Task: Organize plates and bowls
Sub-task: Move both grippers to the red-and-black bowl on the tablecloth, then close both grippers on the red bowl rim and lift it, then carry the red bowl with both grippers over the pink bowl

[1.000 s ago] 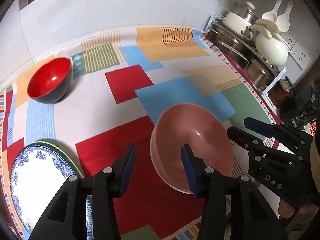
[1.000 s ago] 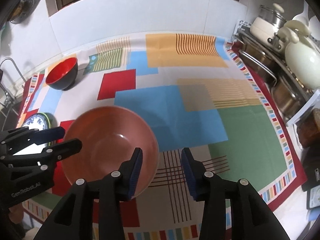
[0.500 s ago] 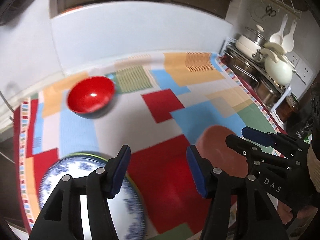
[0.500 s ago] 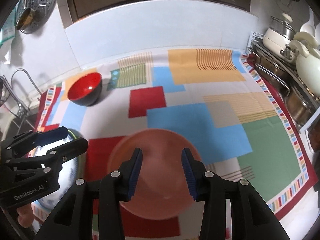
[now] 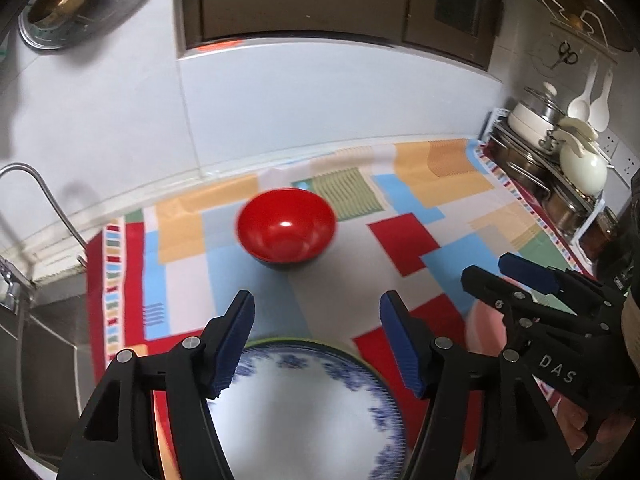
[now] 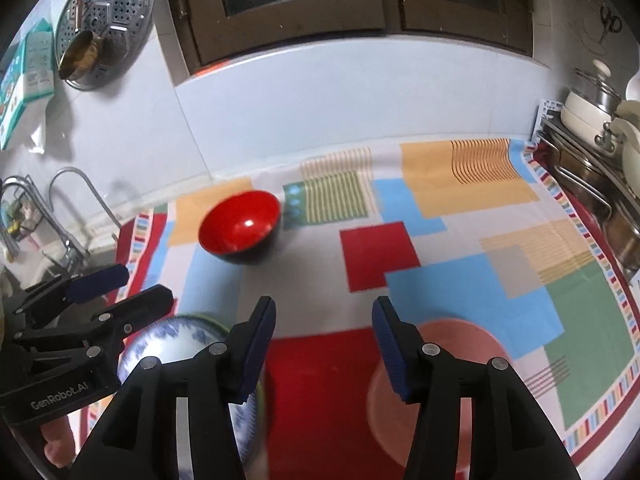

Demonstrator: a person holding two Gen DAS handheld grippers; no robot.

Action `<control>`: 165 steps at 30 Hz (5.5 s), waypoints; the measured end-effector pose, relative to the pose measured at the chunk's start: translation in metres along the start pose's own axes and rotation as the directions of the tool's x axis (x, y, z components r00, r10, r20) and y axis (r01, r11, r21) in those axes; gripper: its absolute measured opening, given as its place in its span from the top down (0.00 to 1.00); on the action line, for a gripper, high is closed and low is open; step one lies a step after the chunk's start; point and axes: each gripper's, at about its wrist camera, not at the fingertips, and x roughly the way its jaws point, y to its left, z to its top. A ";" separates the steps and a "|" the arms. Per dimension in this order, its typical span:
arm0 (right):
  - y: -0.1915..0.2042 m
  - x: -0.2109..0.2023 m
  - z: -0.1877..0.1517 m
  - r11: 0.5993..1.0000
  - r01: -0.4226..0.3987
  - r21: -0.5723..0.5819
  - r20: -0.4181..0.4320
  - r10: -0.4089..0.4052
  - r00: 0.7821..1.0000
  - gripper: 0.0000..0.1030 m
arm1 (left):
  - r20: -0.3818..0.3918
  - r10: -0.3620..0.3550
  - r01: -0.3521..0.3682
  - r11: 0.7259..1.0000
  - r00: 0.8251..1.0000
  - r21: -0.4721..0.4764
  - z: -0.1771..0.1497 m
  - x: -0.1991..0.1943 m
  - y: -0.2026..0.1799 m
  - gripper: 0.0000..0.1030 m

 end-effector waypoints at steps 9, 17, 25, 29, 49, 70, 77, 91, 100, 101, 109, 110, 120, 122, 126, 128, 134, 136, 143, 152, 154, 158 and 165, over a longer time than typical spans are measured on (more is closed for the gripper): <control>0.037 0.021 0.023 0.999 0.037 0.036 0.028 -0.038 0.999 0.50 | 0.019 0.050 -0.051 0.998 0.999 0.040 0.019 0.015 0.046 0.38; 0.050 0.050 0.042 0.994 0.089 0.067 0.020 -0.091 0.996 0.50 | 0.004 0.051 -0.051 0.996 0.999 0.066 0.039 0.050 0.074 0.38; 0.056 0.094 0.054 0.989 0.118 0.093 -0.018 -0.117 0.993 0.50 | -0.041 0.034 -0.030 0.995 0.999 0.098 0.051 0.102 0.090 0.38; 0.055 0.118 0.056 0.985 0.125 0.116 -0.054 -0.119 0.991 0.50 | -0.067 0.022 -0.015 0.994 0.998 0.104 0.055 0.128 0.094 0.38; 0.058 0.191 0.047 0.983 0.120 0.137 -0.173 -0.096 0.980 0.66 | -0.180 -0.040 0.053 0.996 0.983 0.071 0.059 0.203 0.098 0.64; 0.052 0.209 0.046 0.977 0.122 0.173 -0.221 -0.082 0.972 0.86 | -0.211 -0.062 0.075 0.996 0.976 0.050 0.062 0.208 0.085 0.88; 0.053 0.189 0.049 0.978 0.109 0.175 -0.194 -0.074 0.978 0.86 | -0.177 -0.074 0.082 0.996 0.981 0.040 0.064 0.184 0.083 0.88; 0.050 0.111 0.046 0.983 0.088 0.161 -0.096 -0.073 0.993 0.86 | -0.069 -0.102 0.106 0.993 0.992 0.056 0.061 0.106 0.053 0.88; 0.040 0.058 0.034 0.981 0.096 0.166 -0.039 -0.091 0.995 0.86 | -0.022 -0.126 0.127 0.987 0.992 0.093 0.047 0.062 0.025 0.88; 0.039 0.053 0.032 0.981 0.099 0.169 -0.034 -0.094 0.995 0.86 | -0.019 -0.130 0.131 0.987 0.991 0.097 0.045 0.058 0.022 0.88; 0.027 0.014 0.014 0.973 0.122 0.198 0.001 -0.125 0.992 0.86 | -0.006 -0.156 0.155 0.979 0.988 0.132 0.032 0.031 -0.009 0.88; 0.024 0.008 0.011 0.971 0.122 0.205 0.006 -0.126 0.992 0.86 | -0.005 -0.156 0.155 0.979 0.988 0.134 0.030 0.029 -0.011 0.88; -0.007 -0.026 -0.008 0.972 0.126 0.197 0.015 -0.132 0.991 0.86 | -0.004 -0.173 0.172 0.974 0.985 0.145 0.018 0.011 -0.061 0.88; -0.017 -0.032 -0.011 0.971 0.127 0.201 0.018 -0.133 0.991 0.87 | -0.005 -0.178 0.177 0.973 0.984 0.145 0.017 0.011 -0.072 0.88; -0.037 -0.041 -0.016 0.970 0.135 0.204 0.019 -0.142 0.990 0.86 | -0.020 -0.187 0.188 0.971 0.982 0.146 0.013 0.013 -0.096 0.87; -0.048 -0.045 -0.019 0.968 0.140 0.208 0.016 -0.147 0.989 0.87 | -0.027 -0.190 0.192 0.970 0.981 0.146 0.011 0.014 -0.109 0.87; -0.077 -0.049 -0.026 0.967 0.153 0.203 -0.003 -0.155 0.988 0.86 | -0.055 -0.195 0.201 0.970 0.979 0.139 0.004 0.024 -0.137 0.87; -0.086 -0.049 -0.029 0.967 0.157 0.199 -0.012 -0.157 0.987 0.86 | -0.067 -0.192 0.200 0.970 0.979 0.135 0.001 0.029 -0.146 0.87; -0.114 -0.041 -0.041 0.971 0.161 0.178 -0.060 -0.152 0.986 0.86 | -0.116 -0.178 0.191 0.975 0.977 0.115 -0.011 0.048 -0.166 0.87; -0.132 -0.021 -0.054 0.977 0.147 0.155 -0.126 -0.128 0.984 0.86 | -0.169 -0.151 0.168 0.982 0.974 0.087 -0.025 0.069 -0.173 0.87; -0.135 -0.018 -0.056 0.979 0.143 0.148 -0.138 -0.122 0.983 0.86 | -0.179 -0.146 0.163 0.983 0.973 0.082 -0.028 0.073 -0.174 0.87; -0.137 -0.010 -0.061 0.981 0.138 0.139 -0.163 -0.115 0.980 0.86 | -0.196 -0.138 0.155 0.985 0.971 0.074 -0.032 0.079 -0.177 0.87; -0.140 -0.002 -0.065 0.984 0.141 0.113 -0.186 -0.118 0.975 0.86 | -0.213 -0.117 0.133 0.989 0.970 0.066 -0.037 0.088 -0.179 0.87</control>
